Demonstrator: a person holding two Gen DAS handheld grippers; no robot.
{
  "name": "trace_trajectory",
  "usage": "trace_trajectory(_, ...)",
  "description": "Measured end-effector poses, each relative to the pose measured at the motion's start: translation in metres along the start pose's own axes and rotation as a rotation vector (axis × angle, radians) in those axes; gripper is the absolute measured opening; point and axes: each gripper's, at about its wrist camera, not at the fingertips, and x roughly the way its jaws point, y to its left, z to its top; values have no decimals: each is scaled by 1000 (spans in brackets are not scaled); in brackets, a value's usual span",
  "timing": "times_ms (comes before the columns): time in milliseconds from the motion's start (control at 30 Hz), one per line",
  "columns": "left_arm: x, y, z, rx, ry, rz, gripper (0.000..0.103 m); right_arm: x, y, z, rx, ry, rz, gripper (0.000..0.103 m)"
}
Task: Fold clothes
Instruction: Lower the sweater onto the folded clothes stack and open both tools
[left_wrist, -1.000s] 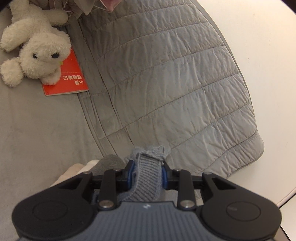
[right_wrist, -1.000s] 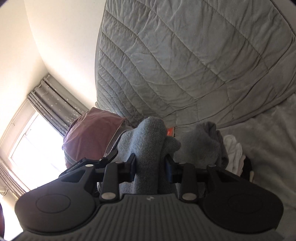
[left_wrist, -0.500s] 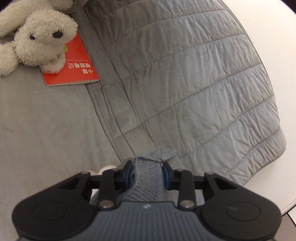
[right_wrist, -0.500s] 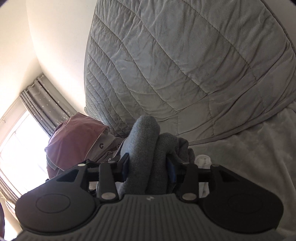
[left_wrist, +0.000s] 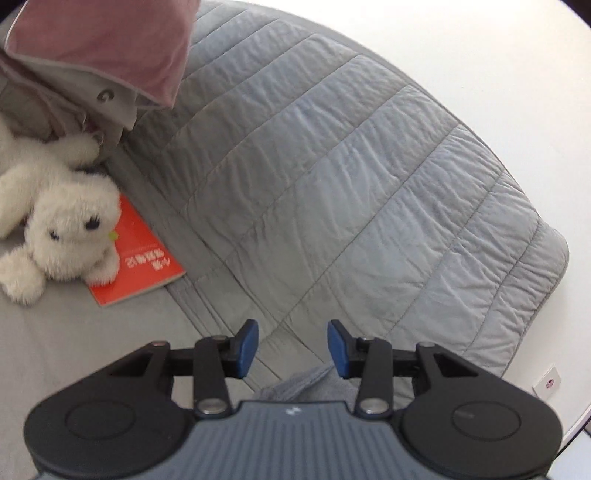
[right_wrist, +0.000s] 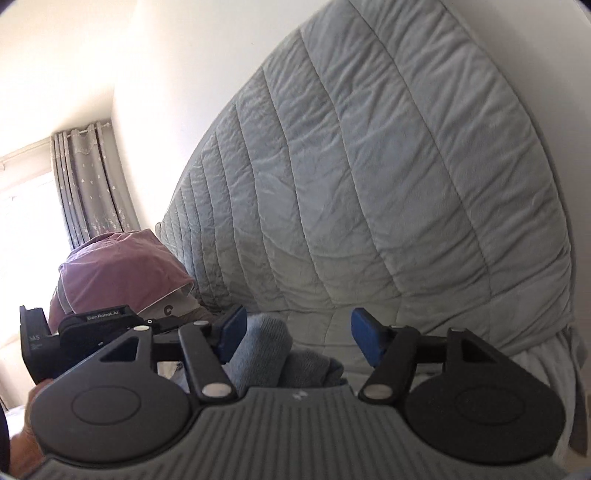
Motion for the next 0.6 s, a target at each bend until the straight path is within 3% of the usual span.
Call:
trace_trajectory(133,10,-13,-10,73,41,-83,33,2,23,-3,-174,-44,19,41)
trace_trajectory(200,19,-18,-19,120,75,-83,27,9,33,-11,-263,-35,27,32)
trace_trajectory(300,34,-23,-30,189,121,-52,27,24,37,-25,-359,-11,-19,28)
trace_trajectory(600,84,-34,-42,344,254,61,27,64,11,-36,-328,127,-92,28)
